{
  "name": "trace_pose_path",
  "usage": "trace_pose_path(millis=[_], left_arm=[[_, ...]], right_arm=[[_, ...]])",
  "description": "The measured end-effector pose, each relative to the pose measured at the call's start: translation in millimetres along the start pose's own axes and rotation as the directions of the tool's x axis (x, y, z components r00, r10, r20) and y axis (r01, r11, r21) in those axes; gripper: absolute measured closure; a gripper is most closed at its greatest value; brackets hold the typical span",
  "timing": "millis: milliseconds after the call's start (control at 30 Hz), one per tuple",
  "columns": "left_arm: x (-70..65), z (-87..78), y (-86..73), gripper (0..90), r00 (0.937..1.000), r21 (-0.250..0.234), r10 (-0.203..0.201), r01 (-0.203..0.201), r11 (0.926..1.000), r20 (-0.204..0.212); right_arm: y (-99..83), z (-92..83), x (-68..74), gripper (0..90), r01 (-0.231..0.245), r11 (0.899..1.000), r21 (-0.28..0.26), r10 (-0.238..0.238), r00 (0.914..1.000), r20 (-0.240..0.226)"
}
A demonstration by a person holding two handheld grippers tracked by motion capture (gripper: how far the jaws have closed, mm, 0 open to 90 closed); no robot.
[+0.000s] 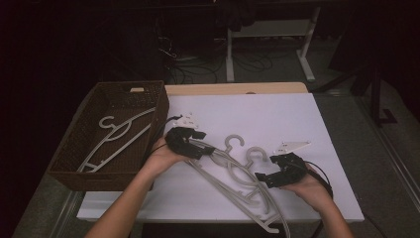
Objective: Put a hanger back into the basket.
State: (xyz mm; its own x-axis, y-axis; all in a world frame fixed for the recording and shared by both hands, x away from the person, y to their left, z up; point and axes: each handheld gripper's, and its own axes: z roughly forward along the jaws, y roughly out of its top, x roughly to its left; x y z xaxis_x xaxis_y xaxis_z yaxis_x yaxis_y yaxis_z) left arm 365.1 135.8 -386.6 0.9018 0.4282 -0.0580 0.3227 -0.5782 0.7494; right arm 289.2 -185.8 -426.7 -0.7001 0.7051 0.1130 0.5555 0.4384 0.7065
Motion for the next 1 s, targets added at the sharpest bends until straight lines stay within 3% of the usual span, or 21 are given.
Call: trace_pose_path(millis=[133, 233, 367, 500, 533, 733, 800, 1000], left_arm=[[2.5, 23.1, -3.6, 36.0, 0.9981, 0.064, 0.060, -0.061, 0.9961, 0.013], [4.1, 34.1, -4.9, 41.2, 0.9960, 0.089, 0.082, -0.085, 0.9924, 0.037], [4.4, 47.4, -6.3, 45.0, 0.9900, 0.134, 0.132, -0.137, 0.9813, 0.049], [2.6, 57.0, -7.1, 48.1, 0.9869, 0.154, 0.152, -0.158, 0.9752, 0.055], [1.5, 62.9, -7.6, 48.1, 0.9828, 0.169, 0.177, -0.183, 0.9684, 0.052], [-0.7, 73.2, -7.6, 51.2, 0.9766, 0.192, 0.210, -0.215, 0.9574, 0.045], [-0.8, 74.9, -6.8, 52.0, 0.9750, 0.187, 0.216, -0.222, 0.9570, 0.052], [-2.3, 81.3, -3.4, 55.0, 0.9658, 0.194, 0.253, -0.259, 0.9461, 0.059]], right_arm=[[-0.4, 0.4, -0.1, 16.2, 0.000, 1.000, 0.000, 0.000, 1.0000, -0.001], [-0.3, 0.5, 0.0, 16.2, 0.000, 1.000, 0.000, 0.000, 1.0000, -0.003], [-0.6, 1.1, -0.9, 16.2, -0.004, 1.000, 0.001, 0.004, 1.0000, -0.005], [-1.0, 1.3, -1.2, 16.3, -0.006, 1.000, -0.002, 0.006, 1.0000, -0.007], [-1.1, 1.3, -1.7, 16.3, -0.008, 1.000, -0.004, 0.008, 0.9999, -0.008], [-1.7, -0.4, -3.9, 16.8, -0.014, 1.000, -0.012, 0.014, 0.9998, -0.010], [-1.8, -0.7, -4.1, 16.9, -0.014, 1.000, -0.014, 0.014, 0.9998, -0.010], [-1.9, -1.9, -5.0, 17.2, -0.022, 1.000, -0.022, 0.021, 0.9997, -0.014]])
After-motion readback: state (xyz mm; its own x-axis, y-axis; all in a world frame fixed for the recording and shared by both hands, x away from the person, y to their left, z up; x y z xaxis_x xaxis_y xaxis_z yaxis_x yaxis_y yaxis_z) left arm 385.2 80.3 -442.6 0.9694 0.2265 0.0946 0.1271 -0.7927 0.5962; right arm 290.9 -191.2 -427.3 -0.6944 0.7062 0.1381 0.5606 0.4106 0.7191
